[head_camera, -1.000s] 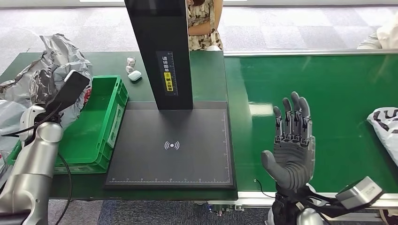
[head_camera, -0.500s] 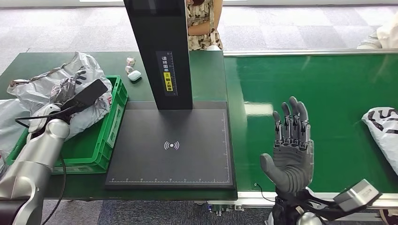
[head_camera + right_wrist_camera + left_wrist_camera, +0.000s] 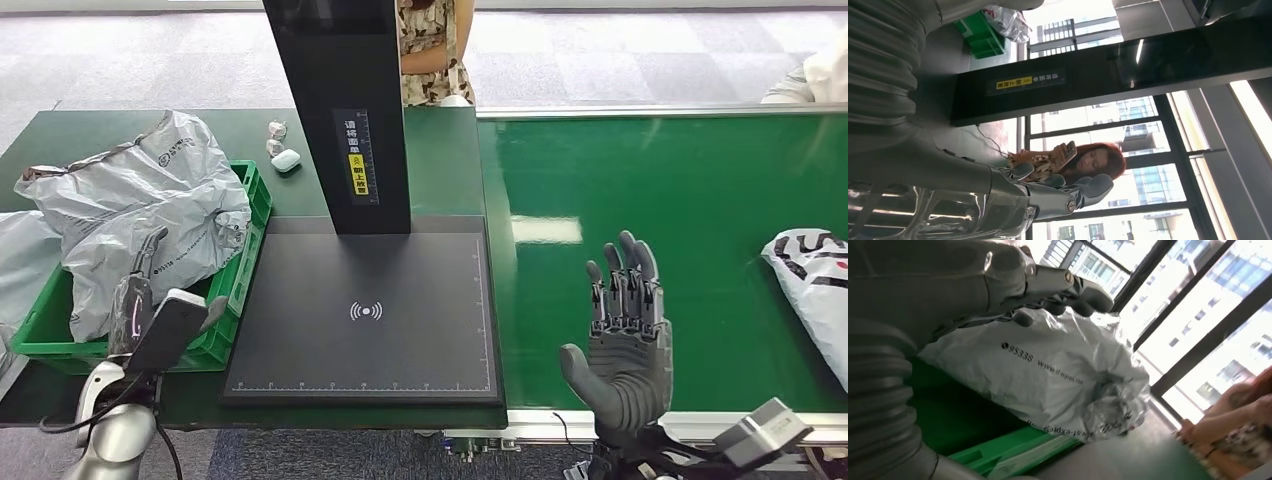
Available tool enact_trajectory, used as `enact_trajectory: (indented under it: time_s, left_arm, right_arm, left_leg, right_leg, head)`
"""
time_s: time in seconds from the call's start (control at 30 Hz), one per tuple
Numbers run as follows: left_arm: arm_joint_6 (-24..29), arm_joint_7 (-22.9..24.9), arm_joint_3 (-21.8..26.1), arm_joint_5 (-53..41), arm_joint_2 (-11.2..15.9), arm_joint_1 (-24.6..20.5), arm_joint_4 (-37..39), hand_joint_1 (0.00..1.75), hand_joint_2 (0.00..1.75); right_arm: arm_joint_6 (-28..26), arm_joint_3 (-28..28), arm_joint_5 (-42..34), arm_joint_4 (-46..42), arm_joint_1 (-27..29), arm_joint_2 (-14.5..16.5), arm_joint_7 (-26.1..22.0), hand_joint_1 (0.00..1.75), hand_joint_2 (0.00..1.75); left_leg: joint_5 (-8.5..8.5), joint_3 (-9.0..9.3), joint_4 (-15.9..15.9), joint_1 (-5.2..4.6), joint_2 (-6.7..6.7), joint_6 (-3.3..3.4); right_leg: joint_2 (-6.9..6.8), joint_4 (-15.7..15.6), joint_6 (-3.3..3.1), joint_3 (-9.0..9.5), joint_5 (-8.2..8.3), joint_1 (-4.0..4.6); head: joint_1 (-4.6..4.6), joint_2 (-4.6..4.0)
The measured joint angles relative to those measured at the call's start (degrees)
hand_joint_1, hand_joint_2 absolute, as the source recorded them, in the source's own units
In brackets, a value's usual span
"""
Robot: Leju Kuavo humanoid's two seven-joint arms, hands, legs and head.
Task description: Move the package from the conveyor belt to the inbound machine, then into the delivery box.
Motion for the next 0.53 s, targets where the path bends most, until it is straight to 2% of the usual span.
enact_trajectory:
  time_s: [0.1,0.27,0.3,0.37,0.4,0.5,0.53]
  left_arm:
    - [4.4,-4.6,2.0,6.9,-3.7,6.6,-7.1,0.00,1.75]
    - [11.8,-17.3,3.3,15.5,-12.1,17.4,-18.0,0.00,1.75]
    - [12.2,-18.5,2.9,15.6,-13.2,19.0,-19.7,0.00,1.75]
    - [11.4,-17.5,1.2,14.4,-14.3,21.1,-21.8,0.00,1.75]
    - [10.2,-15.8,0.1,13.7,-14.5,21.7,-22.2,0.00,1.75]
    - [4.3,-9.7,-4.4,13.1,-14.4,22.0,-21.9,0.00,1.75]
    - [3.2,-8.6,-5.2,13.1,-14.4,22.0,-21.7,0.00,1.75]
  right_arm:
    - [-1.2,-0.1,0.0,0.1,0.4,0.0,1.0,0.00,1.75]
    - [-2.9,-0.2,1.4,1.8,1.0,0.0,3.0,0.00,1.75]
    - [-3.3,-0.2,2.2,2.2,1.1,0.0,3.2,0.00,1.31]
    - [-3.8,-0.2,4.0,3.0,1.4,0.0,3.6,0.00,0.44]
    - [-3.7,-0.1,5.1,3.5,1.5,0.0,3.8,0.00,0.44]
    - [-0.8,1.2,9.6,5.6,1.3,-0.2,5.3,0.00,1.75]
    - [-0.1,1.6,10.6,6.0,1.3,-0.2,5.6,0.00,1.75]
  left_leg:
    - [-0.06,0.02,0.0,0.00,0.02,0.01]
    - [-0.16,0.03,0.0,-0.01,-0.03,0.11]
    - [-0.17,0.03,0.0,-0.01,-0.07,0.12]
    - [-0.17,0.03,0.0,-0.01,-0.16,0.13]
    - [-0.17,0.03,0.0,-0.01,-0.19,0.13]
    - [-0.16,0.05,0.0,0.02,-0.19,0.12]
    - [-0.15,0.06,0.0,0.03,-0.19,0.11]
  right_leg:
    - [0.03,0.0,-0.03,0.03,-0.03,-0.01]
    - [-0.03,0.0,0.06,0.04,-0.16,-0.01]
    - [-0.08,0.0,0.08,0.05,-0.19,-0.01]
    - [-0.20,0.0,0.07,0.08,-0.21,-0.01]
    - [-0.24,0.0,0.07,0.09,-0.21,-0.01]
    - [-0.27,0.0,0.04,0.12,-0.20,0.00]
    - [-0.26,0.0,0.04,0.13,-0.19,0.00]
  head:
    - [-0.02,0.00]
    - [-0.02,0.00]
    - [-0.02,0.00]
    - [-0.01,0.00]
    - [-0.01,0.00]
    - [-0.02,0.00]
    - [-0.02,0.00]
